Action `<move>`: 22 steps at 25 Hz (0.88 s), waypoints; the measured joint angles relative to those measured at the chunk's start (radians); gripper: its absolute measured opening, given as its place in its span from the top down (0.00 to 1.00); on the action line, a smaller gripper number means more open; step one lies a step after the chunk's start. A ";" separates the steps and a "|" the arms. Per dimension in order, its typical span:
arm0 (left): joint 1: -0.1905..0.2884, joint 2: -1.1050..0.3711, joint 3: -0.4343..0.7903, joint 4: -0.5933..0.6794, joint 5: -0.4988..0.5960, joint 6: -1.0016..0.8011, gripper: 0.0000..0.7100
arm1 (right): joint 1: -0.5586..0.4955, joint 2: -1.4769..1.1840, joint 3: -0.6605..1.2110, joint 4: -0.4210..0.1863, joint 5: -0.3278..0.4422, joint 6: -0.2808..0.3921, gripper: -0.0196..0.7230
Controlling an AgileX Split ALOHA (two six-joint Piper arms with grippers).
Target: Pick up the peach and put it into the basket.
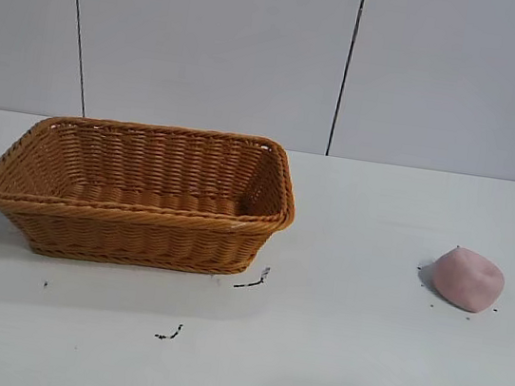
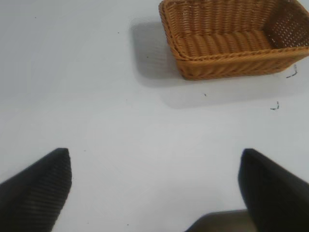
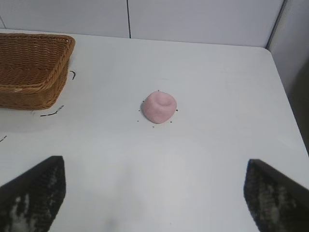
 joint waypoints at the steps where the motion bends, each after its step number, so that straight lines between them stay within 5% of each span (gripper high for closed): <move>1: 0.000 0.000 0.000 0.000 0.000 0.000 0.03 | 0.000 0.000 0.000 0.000 0.000 0.000 0.05; 10: 0.000 0.000 0.000 0.000 0.000 0.000 0.03 | 0.000 0.039 -0.024 0.000 -0.001 0.004 0.05; 22: 0.000 0.000 0.000 0.000 0.000 0.000 0.03 | 0.000 0.844 -0.250 -0.004 -0.046 0.034 0.05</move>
